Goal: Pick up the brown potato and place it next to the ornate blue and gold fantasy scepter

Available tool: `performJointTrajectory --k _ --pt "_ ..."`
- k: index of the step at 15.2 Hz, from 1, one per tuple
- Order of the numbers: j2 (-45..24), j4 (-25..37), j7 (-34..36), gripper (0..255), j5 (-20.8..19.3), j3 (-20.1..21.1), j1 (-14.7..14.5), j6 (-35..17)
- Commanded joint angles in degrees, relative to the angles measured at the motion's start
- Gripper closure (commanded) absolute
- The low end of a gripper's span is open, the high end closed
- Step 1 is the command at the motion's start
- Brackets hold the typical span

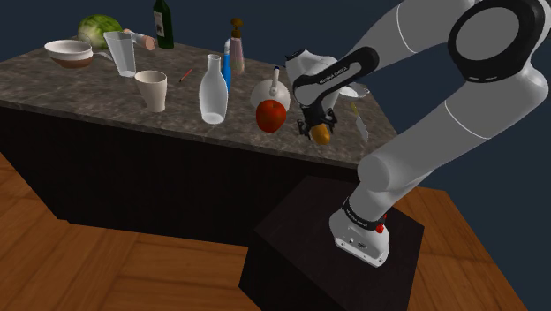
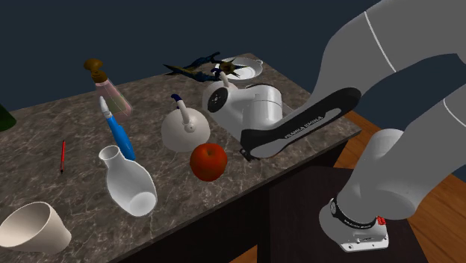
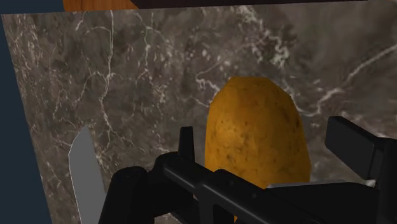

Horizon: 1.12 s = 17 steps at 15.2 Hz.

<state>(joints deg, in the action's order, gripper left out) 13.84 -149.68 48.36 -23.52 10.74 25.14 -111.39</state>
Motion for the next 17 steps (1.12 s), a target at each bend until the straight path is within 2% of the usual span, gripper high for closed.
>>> performJointTrajectory --k 1,8,9,17 --pt "0.0 -0.8 0.1 0 -0.4 -0.2 0.3 -0.9" --pt "0.0 -0.8 0.1 0 -0.4 -0.2 0.2 -0.9" --pt "0.0 -0.8 0.1 255 -0.4 -0.2 0.2 -0.9" --pt "0.0 -0.8 0.1 255 -0.4 -0.2 0.2 -0.9"
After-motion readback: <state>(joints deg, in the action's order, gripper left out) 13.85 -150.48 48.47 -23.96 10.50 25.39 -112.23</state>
